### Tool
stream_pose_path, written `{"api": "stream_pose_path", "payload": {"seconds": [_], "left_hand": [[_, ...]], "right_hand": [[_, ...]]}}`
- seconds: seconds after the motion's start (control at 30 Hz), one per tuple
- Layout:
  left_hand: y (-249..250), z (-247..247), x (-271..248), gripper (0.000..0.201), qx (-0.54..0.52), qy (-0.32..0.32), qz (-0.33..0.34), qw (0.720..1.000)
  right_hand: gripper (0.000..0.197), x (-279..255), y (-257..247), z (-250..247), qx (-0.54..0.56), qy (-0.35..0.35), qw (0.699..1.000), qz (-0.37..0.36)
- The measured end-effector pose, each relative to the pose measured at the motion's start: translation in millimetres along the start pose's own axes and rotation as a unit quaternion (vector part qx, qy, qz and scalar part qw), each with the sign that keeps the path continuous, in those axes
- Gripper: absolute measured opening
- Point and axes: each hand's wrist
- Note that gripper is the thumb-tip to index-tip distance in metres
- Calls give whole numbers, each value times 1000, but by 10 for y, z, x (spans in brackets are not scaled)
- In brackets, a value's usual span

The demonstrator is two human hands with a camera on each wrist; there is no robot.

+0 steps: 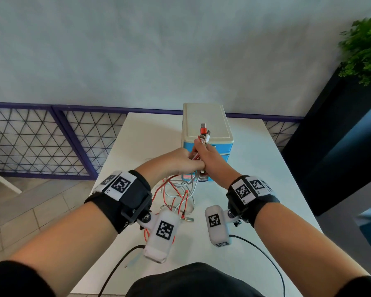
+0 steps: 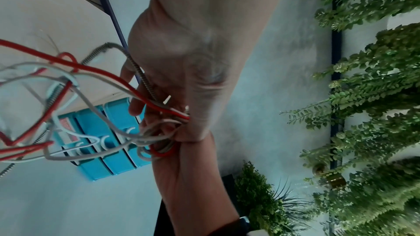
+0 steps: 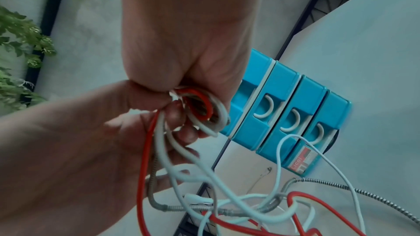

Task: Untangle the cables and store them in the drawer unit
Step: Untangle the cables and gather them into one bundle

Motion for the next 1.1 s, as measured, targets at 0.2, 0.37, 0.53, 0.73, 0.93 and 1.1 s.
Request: {"api": "stream_pose_path", "payload": {"seconds": [0.2, 0.37, 0.53, 0.73, 0.93, 1.1], "left_hand": [[-53, 76, -63, 21, -116, -71, 65, 989], [-163, 94, -38, 21, -29, -86, 117, 989], [-283, 256, 4, 33, -12, -62, 152, 986], [-339, 363, 4, 48, -4, -11, 199, 980], [-384, 467, 25, 31, -24, -12, 226, 974], [-624, 500, 136, 28, 6, -62, 176, 982]], "right_hand": [[34, 71, -119, 4, 31, 27, 999, -5], [32, 94, -124, -5, 84, 58, 995, -14], [30, 122, -180, -76, 150, 88, 984, -25], [34, 50, -288, -35, 311, 81, 947, 0], [35, 63, -326, -79, 356, 100, 929, 19], [35, 85, -375, -288, 358, 128, 925, -10]]}}
Point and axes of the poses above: each hand's wrist, its own x-axis towards the middle knuckle, its own z-axis out of the palm, y = z × x, and after that the axes turned 4 degrees about -z, right-handed
